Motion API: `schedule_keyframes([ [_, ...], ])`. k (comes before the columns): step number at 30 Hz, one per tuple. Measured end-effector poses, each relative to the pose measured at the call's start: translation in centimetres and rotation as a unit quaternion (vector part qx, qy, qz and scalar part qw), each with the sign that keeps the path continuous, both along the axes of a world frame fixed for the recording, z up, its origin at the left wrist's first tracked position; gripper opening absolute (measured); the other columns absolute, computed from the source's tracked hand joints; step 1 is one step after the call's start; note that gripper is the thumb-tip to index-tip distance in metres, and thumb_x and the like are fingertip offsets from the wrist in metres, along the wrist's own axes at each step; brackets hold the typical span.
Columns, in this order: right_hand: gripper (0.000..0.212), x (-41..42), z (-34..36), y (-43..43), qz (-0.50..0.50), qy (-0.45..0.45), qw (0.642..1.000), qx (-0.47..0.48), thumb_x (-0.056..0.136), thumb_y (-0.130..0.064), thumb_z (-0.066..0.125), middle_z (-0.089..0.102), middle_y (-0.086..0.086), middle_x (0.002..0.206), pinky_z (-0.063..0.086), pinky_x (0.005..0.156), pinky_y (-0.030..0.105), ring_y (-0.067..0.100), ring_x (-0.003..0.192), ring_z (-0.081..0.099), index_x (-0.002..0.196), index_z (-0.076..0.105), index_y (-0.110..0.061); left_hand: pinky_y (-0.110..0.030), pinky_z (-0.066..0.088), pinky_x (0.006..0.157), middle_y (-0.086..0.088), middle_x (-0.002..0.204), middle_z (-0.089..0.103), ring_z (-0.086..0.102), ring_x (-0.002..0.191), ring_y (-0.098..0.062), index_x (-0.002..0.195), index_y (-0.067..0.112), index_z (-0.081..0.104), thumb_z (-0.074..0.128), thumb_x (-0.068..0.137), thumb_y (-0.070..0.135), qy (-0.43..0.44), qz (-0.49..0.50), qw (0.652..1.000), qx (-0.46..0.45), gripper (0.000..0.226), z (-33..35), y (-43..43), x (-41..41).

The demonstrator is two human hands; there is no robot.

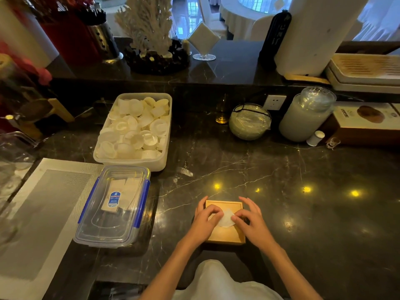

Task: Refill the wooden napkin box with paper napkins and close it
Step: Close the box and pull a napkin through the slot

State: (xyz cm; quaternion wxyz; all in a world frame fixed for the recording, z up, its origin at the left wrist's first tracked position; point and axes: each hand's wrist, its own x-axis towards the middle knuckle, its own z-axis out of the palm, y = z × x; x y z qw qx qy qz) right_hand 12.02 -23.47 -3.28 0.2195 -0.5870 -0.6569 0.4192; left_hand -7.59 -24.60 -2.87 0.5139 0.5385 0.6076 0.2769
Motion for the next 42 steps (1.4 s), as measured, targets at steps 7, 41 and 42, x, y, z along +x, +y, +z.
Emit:
schedule_keyframes([
  [7, 0.010, -1.1, -0.5, -0.5, -0.046, 0.045, 0.998, -0.014, 0.091, -0.033, 0.065, 0.029, -0.020, 0.146, 0.018, 0.112, 0.040, 0.003, 0.137, 0.017, 0.082, 0.070, -0.030, -0.044, 0.022, 0.118, 0.003, 0.153, 0.025, 0.018, 0.146, -0.014, 0.082, 0.031, 0.058, 0.054, 0.096, 0.029, -0.014, 0.021, 1.000, -0.013, 0.014, -0.5, -0.2, 0.0],
  [41, 0.018, -1.8, -1.7, -1.7, -0.060, 0.093, 0.994, -0.026, 0.098, -0.037, 0.051, 0.022, -0.027, 0.147, 0.023, 0.104, 0.031, -0.003, 0.134, 0.021, 0.089, 0.062, -0.026, -0.036, 0.030, 0.108, 0.012, 0.148, 0.033, 0.034, 0.136, -0.016, 0.084, 0.019, 0.066, 0.068, 0.089, 0.025, -0.086, 0.134, 0.987, -0.011, 0.008, -2.0, -0.9, 1.0],
  [42, 0.018, -1.8, -1.6, -1.7, -0.061, 0.093, 0.993, -0.029, 0.098, -0.037, 0.050, 0.021, -0.025, 0.148, 0.022, 0.104, 0.030, -0.003, 0.135, 0.021, 0.089, 0.061, -0.025, -0.035, 0.031, 0.106, 0.013, 0.147, 0.033, 0.035, 0.134, -0.015, 0.083, 0.016, 0.066, 0.068, 0.088, 0.023, -0.090, 0.139, 0.986, -0.020, 0.009, -1.9, -0.8, 1.1],
])
